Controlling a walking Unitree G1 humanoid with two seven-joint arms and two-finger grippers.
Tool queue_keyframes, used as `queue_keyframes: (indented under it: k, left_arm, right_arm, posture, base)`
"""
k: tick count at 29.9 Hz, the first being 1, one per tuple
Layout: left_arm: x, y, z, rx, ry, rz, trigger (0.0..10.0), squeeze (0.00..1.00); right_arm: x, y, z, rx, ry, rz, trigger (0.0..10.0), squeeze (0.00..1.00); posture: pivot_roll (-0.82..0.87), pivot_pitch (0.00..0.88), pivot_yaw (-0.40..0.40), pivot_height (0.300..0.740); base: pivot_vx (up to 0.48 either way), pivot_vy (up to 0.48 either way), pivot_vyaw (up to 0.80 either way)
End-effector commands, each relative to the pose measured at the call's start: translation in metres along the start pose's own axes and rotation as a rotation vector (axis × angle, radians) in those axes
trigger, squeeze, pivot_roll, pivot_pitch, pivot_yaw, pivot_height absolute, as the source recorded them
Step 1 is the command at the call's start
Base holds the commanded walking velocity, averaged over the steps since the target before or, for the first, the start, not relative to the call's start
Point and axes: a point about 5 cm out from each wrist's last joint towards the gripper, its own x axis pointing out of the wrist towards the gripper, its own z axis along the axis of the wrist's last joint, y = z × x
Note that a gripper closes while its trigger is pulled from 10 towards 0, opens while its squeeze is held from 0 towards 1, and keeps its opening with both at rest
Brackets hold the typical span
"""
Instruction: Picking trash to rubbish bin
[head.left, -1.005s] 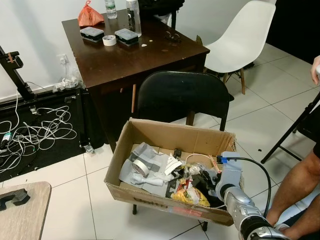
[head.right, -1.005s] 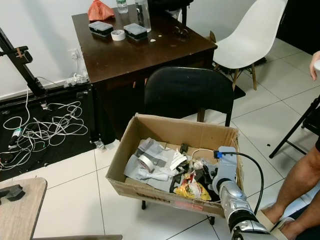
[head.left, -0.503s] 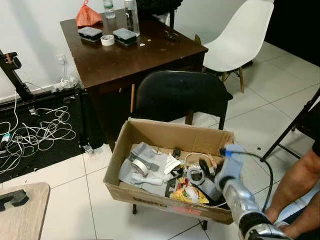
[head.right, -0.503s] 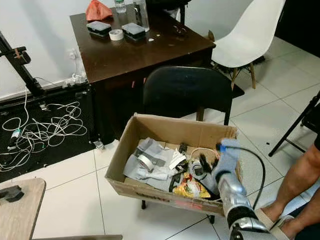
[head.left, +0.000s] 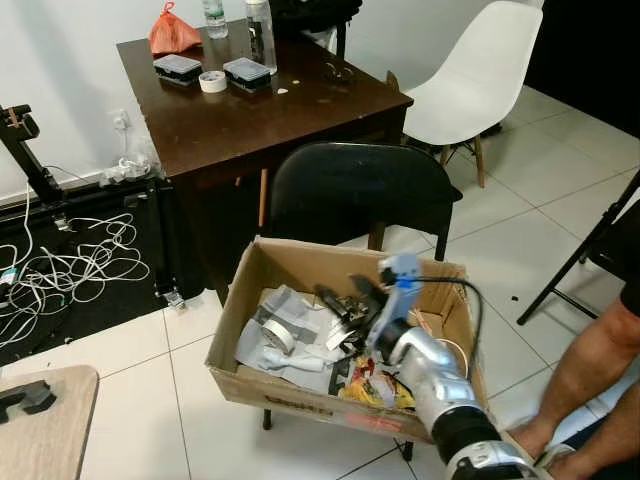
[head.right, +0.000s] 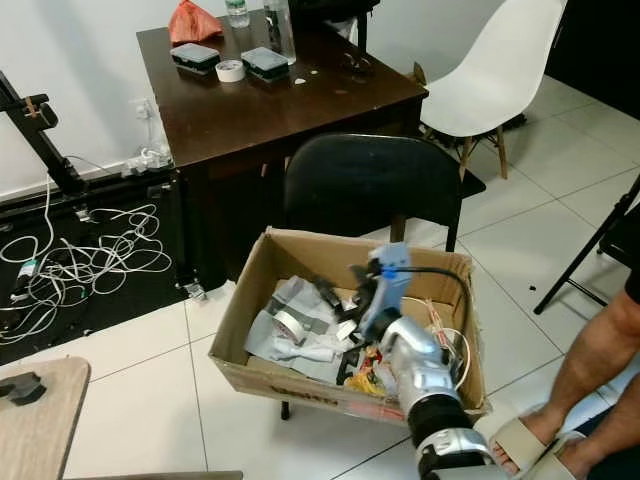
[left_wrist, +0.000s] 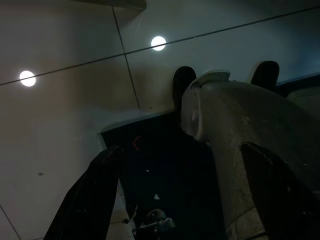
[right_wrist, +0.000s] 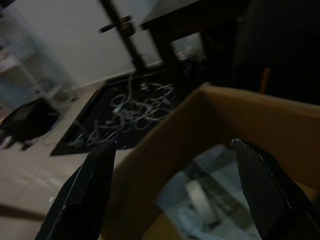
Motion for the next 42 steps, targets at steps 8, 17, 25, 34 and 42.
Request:
queue_keyframes:
  k: [8, 17, 25, 34, 42]
  left_arm:
    - [-0.003, 0.001, -0.016, -0.001, 0.074, 0.012, 10.0, 0.0]
    - [-0.003, 0.003, -0.017, 0.007, 0.079, 0.017, 10.0, 0.0]
    - [-0.003, 0.001, -0.02, 0.007, 0.083, 0.01, 10.0, 0.0]
    - [-0.004, 0.001, -0.021, -0.002, 0.076, 0.015, 10.0, 0.0]
    - [-0.004, -0.001, -0.022, 0.026, 0.087, -0.027, 10.0, 0.0]
  right_arm:
    - [-0.004, 0.009, -0.021, 0.008, 0.093, 0.022, 10.0, 0.0]
    - [-0.005, 0.008, -0.023, -0.007, 0.117, 0.013, 10.0, 0.0]
    - [-0.006, 0.009, -0.027, -0.014, 0.134, 0.018, 10.0, 0.0]
    - [-0.01, 0.011, -0.039, -0.049, 0.203, 0.013, 10.0, 0.0]
    - [-0.011, 0.01, -0.039, -0.046, 0.204, 0.004, 10.0, 0.0]
  posture:
    - [-0.06, 0.191, 0.083, 0.74]
    - [-0.06, 0.192, 0.083, 0.74]
    - [-0.06, 0.197, 0.078, 0.74]
    - [-0.06, 0.196, 0.071, 0.74]
    - [-0.07, 0.195, 0.071, 0.74]
  base:
    - [-0.342, 0.0, 0.0]
    - [-0.354, 0.0, 0.0]
    - [-0.357, 0.0, 0.0]
    - [-0.22, 0.0, 0.0]
    - [0.0, -0.142, 0.0]
